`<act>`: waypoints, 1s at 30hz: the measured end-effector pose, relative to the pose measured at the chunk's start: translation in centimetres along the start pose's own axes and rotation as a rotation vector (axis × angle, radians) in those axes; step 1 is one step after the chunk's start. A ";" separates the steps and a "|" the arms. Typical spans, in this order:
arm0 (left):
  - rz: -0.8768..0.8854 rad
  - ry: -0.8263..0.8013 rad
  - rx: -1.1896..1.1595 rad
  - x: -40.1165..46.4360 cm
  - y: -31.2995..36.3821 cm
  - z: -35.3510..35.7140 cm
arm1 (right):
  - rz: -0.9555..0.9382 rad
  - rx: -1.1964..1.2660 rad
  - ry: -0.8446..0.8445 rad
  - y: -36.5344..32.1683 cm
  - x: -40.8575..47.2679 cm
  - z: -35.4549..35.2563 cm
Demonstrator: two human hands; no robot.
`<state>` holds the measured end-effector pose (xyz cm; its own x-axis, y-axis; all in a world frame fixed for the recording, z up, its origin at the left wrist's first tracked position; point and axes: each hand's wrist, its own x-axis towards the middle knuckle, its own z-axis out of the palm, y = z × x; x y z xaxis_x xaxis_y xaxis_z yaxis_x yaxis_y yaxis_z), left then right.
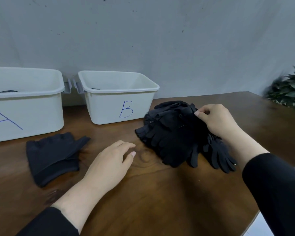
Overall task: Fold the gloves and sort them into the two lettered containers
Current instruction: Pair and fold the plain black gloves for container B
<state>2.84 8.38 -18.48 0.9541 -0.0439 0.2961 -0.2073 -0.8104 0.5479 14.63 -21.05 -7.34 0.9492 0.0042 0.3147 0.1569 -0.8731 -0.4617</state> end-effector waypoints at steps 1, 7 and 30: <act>0.001 0.003 -0.001 0.0 0.0 0.0 | -0.006 -0.004 0.015 0.0 0.1 0.0; 0.009 0.011 -0.015 0.0 0.0 -0.1 | -0.084 0.153 0.194 -1.0 0.3 -0.6; -0.180 0.480 -0.826 -1.9 0.2 -5.4 | -0.246 0.583 -0.238 -13.3 -7.4 6.8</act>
<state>-0.13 11.44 -14.74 0.8349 0.4320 0.3410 -0.3276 -0.1078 0.9387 7.38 -6.15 -9.16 0.8908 0.3343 0.3076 0.4342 -0.4275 -0.7929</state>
